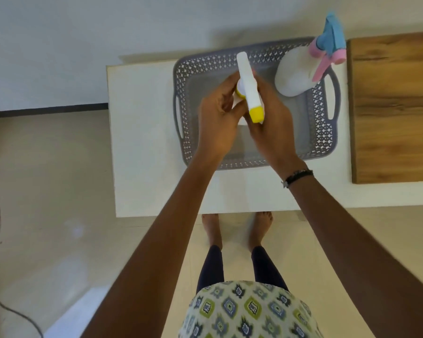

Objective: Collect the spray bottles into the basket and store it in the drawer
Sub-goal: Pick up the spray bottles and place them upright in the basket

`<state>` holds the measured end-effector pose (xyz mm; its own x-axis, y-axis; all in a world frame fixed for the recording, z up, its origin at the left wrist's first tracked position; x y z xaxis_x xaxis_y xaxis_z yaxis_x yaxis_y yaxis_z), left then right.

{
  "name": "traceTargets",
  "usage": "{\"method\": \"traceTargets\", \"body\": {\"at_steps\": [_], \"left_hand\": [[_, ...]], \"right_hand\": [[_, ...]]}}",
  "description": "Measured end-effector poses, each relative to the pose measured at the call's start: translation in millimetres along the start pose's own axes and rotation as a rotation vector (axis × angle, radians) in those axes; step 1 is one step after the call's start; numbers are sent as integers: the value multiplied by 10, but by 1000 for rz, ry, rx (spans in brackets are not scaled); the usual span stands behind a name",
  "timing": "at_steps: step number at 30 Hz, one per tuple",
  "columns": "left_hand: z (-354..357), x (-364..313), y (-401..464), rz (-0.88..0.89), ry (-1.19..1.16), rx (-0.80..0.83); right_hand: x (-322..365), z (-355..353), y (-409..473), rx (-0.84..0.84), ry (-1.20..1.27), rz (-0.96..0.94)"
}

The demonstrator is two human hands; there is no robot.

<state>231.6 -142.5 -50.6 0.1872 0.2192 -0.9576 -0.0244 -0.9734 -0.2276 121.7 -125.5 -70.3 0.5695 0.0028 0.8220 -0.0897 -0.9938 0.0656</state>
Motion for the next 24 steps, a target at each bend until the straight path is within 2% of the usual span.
{"method": "traceTargets", "body": {"at_steps": [8,18,24], "left_hand": [[250,219,397,-58,25,28],[493,195,772,-102,139,59],[519,193,771,-102,90,79]], "right_hand": [[-376,37,318,20,-94,46],[-685,-9,610,13,-8,49],[-690,18,627,24,45,54]]}}
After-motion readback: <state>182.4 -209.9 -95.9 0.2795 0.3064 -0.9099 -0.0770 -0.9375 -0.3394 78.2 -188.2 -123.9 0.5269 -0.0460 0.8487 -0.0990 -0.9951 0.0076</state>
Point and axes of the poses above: each hand's wrist, its own y-axis towards the middle knuckle, its own z-axis out of the palm, x = y × z, the point moved 6 cm from there along y, towards the middle knuckle, and after that the axes turned 2 degrees about y, right-handed, at the moved point
